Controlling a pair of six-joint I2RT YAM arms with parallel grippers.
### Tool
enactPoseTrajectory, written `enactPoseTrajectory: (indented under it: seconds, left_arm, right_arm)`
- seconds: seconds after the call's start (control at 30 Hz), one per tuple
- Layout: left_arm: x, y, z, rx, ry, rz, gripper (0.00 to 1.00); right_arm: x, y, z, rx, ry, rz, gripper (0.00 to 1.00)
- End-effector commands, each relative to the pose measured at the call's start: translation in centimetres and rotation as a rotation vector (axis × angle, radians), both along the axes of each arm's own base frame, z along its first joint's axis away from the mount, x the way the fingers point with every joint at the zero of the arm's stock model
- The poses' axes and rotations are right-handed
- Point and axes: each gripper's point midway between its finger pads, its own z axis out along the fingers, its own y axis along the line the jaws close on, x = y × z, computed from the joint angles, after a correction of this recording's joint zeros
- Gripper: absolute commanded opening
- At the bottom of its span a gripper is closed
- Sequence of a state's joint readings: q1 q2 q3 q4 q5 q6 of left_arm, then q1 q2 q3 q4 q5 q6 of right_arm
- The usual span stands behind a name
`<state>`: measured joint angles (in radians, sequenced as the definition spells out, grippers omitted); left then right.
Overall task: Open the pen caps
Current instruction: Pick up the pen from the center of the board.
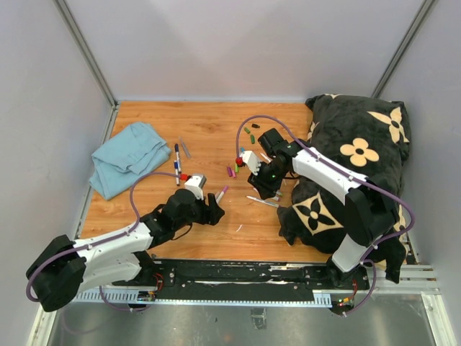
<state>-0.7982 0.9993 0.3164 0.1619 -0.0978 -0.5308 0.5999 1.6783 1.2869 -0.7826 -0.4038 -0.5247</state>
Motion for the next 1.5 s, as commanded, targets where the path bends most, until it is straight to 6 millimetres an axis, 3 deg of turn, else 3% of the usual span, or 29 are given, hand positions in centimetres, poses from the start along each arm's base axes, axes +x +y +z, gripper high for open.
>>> enactPoseTrajectory:
  seconds: [0.0, 1.47]
  left_arm:
    - [0.5, -0.5, 0.8, 0.023, -0.029, -0.003, 0.69]
    - [0.7, -0.1, -0.8, 0.161, 0.021, -0.007, 0.68]
  right_arm:
    - [-0.4, 0.7, 0.5, 0.018, -0.002, 0.033, 0.41]
    - [-0.5, 0.6, 0.3, 0.014, 0.005, 0.036, 0.41]
